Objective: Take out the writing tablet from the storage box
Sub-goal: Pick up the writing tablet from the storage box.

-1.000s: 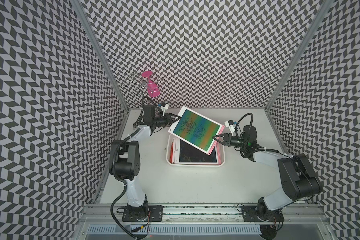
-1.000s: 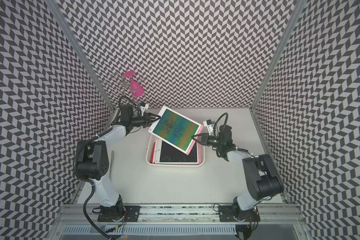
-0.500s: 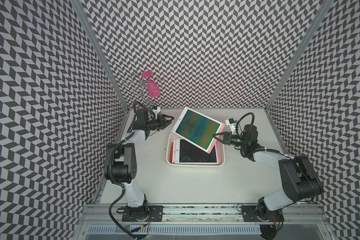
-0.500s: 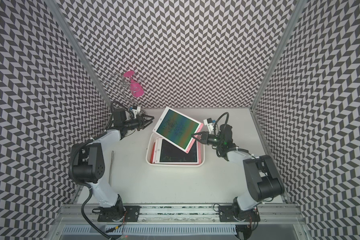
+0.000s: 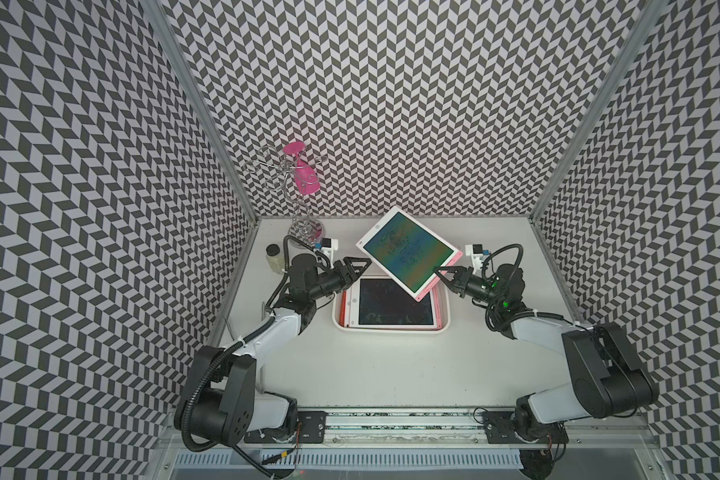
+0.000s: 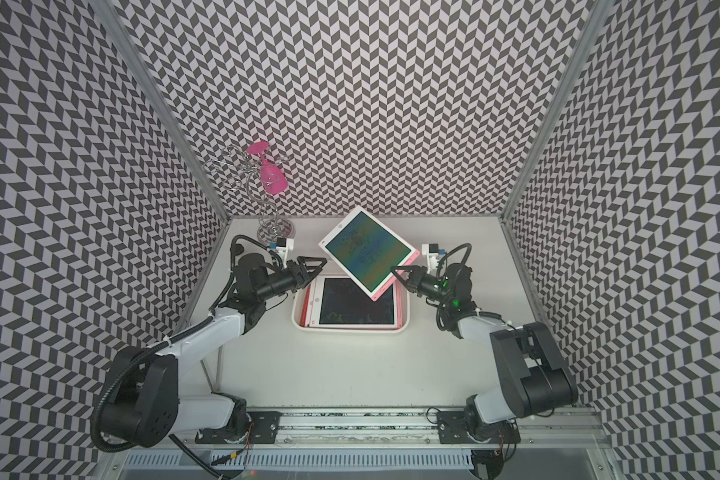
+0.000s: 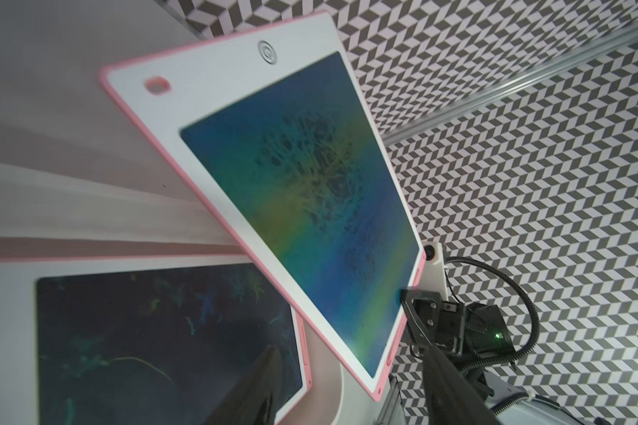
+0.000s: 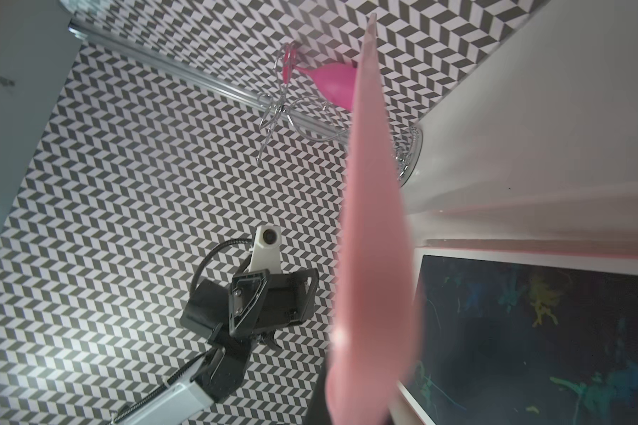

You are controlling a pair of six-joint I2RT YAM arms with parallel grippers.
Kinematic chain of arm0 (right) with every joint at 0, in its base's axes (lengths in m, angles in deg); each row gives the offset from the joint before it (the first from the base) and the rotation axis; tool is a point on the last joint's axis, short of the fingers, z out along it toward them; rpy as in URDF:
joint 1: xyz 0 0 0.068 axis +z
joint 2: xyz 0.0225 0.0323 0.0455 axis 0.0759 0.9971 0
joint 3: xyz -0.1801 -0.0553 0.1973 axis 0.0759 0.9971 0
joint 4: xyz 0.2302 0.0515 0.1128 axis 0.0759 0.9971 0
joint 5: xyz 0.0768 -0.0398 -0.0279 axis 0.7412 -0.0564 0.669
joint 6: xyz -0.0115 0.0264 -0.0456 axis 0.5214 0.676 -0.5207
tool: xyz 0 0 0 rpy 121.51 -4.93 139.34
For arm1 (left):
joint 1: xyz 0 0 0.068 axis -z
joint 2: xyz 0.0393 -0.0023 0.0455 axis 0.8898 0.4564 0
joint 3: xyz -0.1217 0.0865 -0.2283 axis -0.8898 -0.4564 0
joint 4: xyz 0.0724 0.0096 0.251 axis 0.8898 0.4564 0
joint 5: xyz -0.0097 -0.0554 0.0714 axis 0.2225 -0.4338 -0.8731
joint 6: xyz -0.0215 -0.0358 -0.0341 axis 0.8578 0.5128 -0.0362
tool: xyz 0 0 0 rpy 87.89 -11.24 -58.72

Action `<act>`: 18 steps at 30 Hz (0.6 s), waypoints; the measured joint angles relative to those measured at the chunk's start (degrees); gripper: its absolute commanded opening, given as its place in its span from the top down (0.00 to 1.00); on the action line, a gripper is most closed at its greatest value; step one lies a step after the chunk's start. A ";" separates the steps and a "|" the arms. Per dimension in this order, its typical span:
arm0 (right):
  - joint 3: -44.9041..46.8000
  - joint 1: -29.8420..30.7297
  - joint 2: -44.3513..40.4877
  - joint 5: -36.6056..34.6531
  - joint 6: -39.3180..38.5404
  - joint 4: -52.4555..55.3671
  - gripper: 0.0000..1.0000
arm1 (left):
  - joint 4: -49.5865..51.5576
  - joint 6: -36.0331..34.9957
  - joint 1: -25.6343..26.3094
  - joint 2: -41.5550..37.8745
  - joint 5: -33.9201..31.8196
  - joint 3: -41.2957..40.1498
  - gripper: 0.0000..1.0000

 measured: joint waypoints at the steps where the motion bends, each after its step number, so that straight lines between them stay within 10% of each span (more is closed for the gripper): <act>1: 0.68 0.00 -0.07 -0.85 0.70 -0.22 1.00 | -1.49 0.98 0.87 0.02 -1.07 -0.85 0.38; 18: 4.31 0.02 -4.04 -7.82 4.31 -2.14 1.00 | -8.76 5.09 5.44 7.08 -6.91 -1.81 0.37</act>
